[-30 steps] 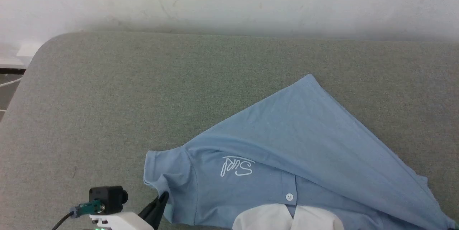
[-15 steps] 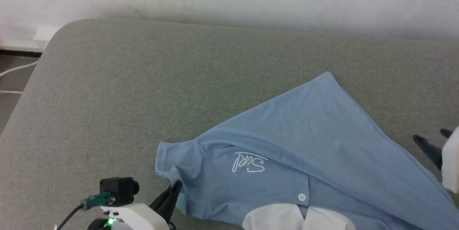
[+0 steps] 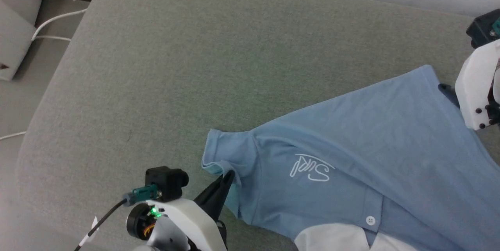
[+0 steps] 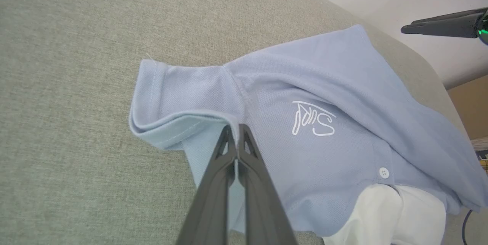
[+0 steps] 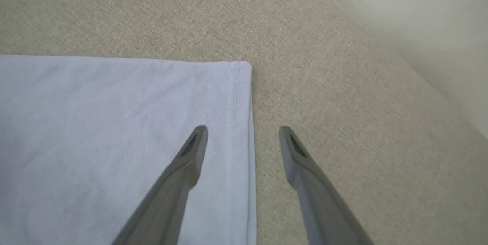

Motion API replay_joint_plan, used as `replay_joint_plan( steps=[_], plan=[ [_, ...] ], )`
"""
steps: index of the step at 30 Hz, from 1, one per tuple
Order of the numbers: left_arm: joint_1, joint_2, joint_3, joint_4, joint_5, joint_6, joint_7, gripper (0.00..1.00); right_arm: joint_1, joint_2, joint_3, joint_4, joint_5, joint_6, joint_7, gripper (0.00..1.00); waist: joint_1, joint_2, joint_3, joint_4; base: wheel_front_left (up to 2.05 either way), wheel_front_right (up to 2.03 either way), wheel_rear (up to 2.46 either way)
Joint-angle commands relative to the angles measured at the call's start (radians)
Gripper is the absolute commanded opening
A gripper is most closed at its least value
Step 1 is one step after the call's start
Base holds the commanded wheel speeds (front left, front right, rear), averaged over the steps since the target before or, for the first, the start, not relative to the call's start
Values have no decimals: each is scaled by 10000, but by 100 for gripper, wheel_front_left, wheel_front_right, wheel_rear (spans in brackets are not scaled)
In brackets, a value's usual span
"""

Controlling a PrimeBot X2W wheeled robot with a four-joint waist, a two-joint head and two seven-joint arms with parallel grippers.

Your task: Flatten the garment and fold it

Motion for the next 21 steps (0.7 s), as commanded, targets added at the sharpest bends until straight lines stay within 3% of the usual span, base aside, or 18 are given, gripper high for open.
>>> replay_joint_plan(
  steps=[1, 8, 14, 15, 16, 21],
  plan=[
    [-213, -88, -100, -24, 130, -88, -54, 0, -333, -118, 207, 400, -133, -9, -61, 100, -3, 0, 893, 1013, 0, 0, 0],
    [-423, -307, -366, -146, 274, -123, -82, 0, -1149, -554, 994, 2033, -236, -9, -309, 100, -3, 0, 1290, 1626, 0, 0, 0],
    [-411, -378, -483, -133, 287, -135, -113, 0, -946, -818, 1671, 2931, 144, -9, -40, 97, -3, 0, 1404, 1824, 0, 0, 0],
    [-406, -374, -483, -117, 279, -135, -116, 0, -860, -881, 1814, 2997, 233, -9, 82, 38, -3, 0, 1409, 1832, 0, 0, 0],
    [-404, -367, -482, -99, 273, -139, -121, 0, -774, -945, 1954, 3029, 324, -9, 180, 0, -3, 0, 1404, 1833, 0, 0, 0],
    [-429, -305, -426, 4, 247, -121, -115, 0, -618, -1162, 2344, 2985, 684, -9, 70, 0, -3, 0, 1274, 1719, 0, 0, 0]
  ],
)
